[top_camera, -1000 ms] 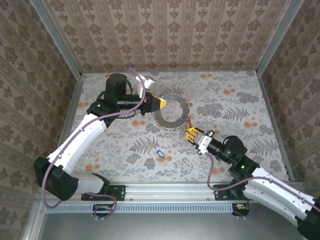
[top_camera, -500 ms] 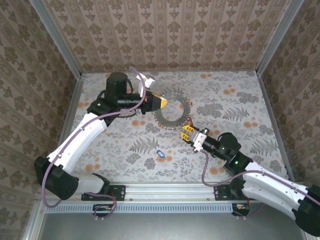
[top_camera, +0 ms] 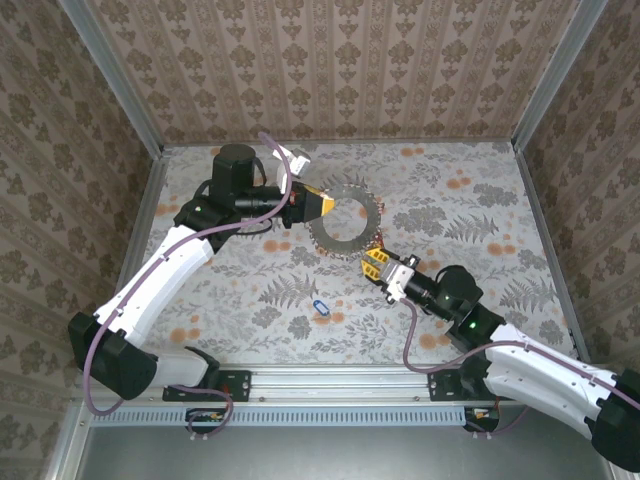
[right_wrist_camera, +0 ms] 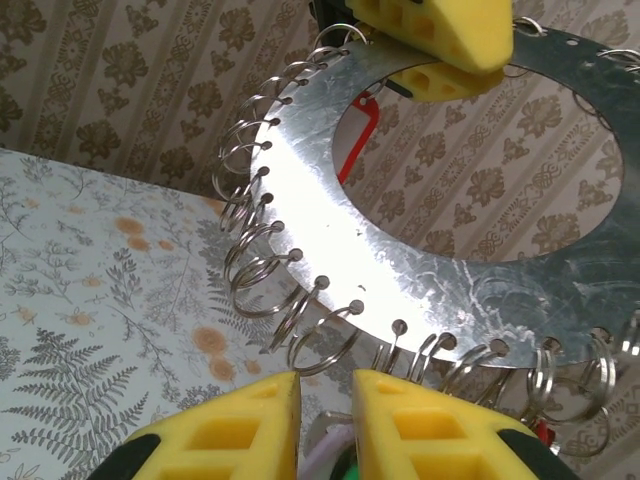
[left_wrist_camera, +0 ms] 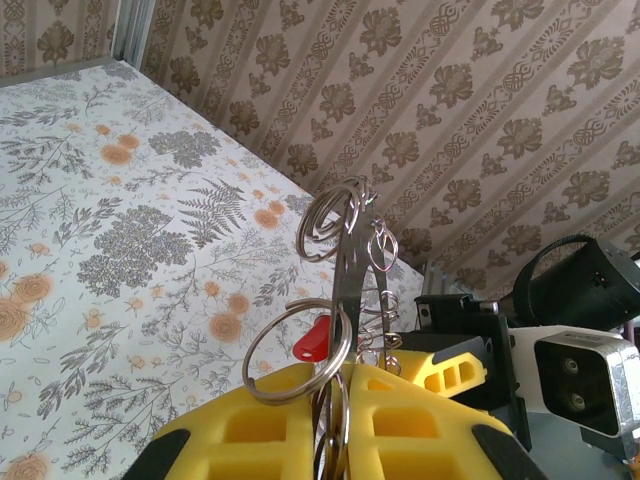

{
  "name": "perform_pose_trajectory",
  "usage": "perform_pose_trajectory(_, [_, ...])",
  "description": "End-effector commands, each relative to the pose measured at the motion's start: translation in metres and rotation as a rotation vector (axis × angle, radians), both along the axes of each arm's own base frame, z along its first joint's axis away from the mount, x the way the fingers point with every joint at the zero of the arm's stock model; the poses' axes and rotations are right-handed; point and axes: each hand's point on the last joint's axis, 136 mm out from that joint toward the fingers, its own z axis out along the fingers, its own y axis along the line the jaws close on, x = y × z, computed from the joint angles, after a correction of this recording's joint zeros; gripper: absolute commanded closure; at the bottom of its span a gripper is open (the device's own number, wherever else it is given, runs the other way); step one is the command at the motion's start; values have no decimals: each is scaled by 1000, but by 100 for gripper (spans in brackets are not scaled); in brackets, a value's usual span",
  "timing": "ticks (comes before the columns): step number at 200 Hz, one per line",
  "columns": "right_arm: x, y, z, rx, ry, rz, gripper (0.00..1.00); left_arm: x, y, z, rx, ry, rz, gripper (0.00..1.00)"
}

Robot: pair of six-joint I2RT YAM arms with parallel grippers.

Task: Put the keys on the keyring

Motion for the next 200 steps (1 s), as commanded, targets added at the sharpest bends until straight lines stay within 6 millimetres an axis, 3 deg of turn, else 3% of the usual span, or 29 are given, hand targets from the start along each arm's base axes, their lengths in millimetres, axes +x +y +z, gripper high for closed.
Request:
perform_pose_trajectory(1, [1,-7,14,14,-38,-40,78,-5,-2,18,-28,-58,-30,100])
perform_pose_trajectory(200, [2,2,-8,-56,30,0,78,-7,-3,20,-26,-65,-28,100])
